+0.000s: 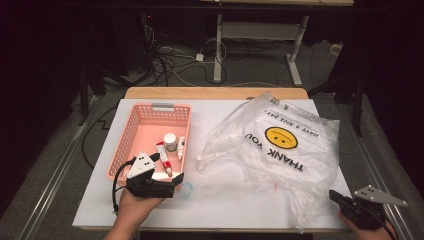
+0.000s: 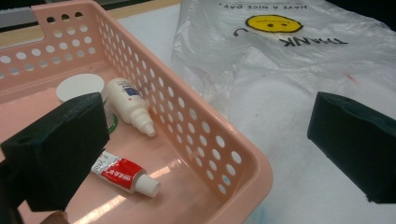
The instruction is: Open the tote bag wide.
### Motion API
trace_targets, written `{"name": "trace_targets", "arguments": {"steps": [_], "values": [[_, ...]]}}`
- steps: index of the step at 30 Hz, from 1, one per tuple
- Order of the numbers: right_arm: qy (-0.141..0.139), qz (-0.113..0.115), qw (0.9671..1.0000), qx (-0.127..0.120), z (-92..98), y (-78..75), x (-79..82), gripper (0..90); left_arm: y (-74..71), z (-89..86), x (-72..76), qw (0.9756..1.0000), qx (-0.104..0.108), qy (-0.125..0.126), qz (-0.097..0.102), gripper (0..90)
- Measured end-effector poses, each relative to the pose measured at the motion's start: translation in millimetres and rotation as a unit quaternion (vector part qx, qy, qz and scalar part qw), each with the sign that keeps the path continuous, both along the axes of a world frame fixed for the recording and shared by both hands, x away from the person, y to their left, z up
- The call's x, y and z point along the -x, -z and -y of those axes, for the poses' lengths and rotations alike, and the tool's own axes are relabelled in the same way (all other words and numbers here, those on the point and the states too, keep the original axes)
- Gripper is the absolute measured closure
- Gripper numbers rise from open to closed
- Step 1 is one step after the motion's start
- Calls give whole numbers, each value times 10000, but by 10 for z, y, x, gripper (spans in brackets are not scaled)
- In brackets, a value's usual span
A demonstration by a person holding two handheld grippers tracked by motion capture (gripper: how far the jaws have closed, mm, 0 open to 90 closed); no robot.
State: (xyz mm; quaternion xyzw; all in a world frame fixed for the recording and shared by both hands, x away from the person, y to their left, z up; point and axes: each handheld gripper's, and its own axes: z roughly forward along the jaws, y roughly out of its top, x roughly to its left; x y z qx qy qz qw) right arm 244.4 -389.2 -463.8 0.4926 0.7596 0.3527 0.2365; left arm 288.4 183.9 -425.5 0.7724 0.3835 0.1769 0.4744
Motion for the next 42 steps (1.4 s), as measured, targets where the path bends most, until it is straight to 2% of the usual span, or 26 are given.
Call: {"name": "trace_targets", "arguments": {"steps": [2,7,10,11,15,18,20,21,22,26,32,36,39,42], "values": [[-93,55,9999,-3,-55,-27,113,900,9,0,3,10000,21,36,14,0],[-279,10,9996,62,-106,-9,190,900,12,-5,-7,9999,97,23,41,0],[-381,5,9993,30,-149,-10,196,900,6,-46,-29,9992,394,-40,-82,0],[-420,8,9991,35,-173,-10,201,900,6,-59,-36,9991,395,-51,-107,0],[-668,-71,9977,34,-309,-17,222,900,16,-68,-45,9999,121,-95,12,0],[-932,-44,9956,25,-438,-29,219,900,29,-54,-54,9999,123,-55,0,0],[-987,-53,9951,36,-472,-27,220,900,31,-51,-53,9999,91,-36,-59,0],[-1086,-82,9940,117,-538,-17,218,900,26,-56,-52,9998,108,-39,-131,0],[-1128,-98,9934,197,-563,-11,212,900,21,-67,-54,9996,215,49,-196,0],[-1234,-126,9920,234,-622,4,212,900,18,-70,-33,9998,154,37,-116,0],[-1317,-140,9912,30,-670,-16,234,900,27,-51,-22,9999,115,33,-6,0],[-1495,-155,9886,49,-748,-8,288,900,28,-54,-27,9998,154,4,-92,0],[-1607,-111,9869,49,-805,-20,314,900,31,-88,-47,9994,276,-4,-226,0],[-1628,-157,9865,-33,-814,-31,315,900,39,-103,-59,9990,355,-17,-281,0]]}}
